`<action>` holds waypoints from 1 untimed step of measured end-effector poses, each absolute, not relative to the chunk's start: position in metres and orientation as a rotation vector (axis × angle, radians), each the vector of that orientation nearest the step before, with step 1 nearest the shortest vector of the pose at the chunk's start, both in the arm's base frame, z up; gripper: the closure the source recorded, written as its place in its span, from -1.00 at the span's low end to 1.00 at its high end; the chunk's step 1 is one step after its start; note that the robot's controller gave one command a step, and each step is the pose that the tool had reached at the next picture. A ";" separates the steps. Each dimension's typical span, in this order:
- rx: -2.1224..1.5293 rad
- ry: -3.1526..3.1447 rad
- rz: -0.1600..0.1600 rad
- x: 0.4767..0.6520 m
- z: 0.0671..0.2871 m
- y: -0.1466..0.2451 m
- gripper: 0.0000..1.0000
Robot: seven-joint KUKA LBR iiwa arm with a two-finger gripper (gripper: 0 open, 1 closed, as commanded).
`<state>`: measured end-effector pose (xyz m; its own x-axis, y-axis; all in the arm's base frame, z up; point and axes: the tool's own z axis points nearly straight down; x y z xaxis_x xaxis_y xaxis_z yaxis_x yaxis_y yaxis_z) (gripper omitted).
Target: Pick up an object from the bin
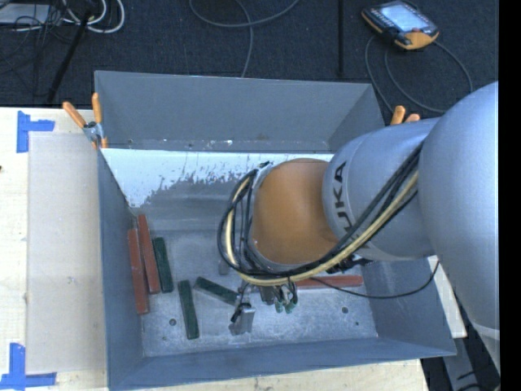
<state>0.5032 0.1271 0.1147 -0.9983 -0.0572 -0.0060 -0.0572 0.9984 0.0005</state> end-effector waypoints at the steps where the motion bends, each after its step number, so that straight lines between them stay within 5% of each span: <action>1: -0.093 3.141 0.001 0.523 0.072 0.120 -1.00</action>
Offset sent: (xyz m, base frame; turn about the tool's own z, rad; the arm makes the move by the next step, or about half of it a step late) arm 0.0840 -0.0104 -0.0447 0.0294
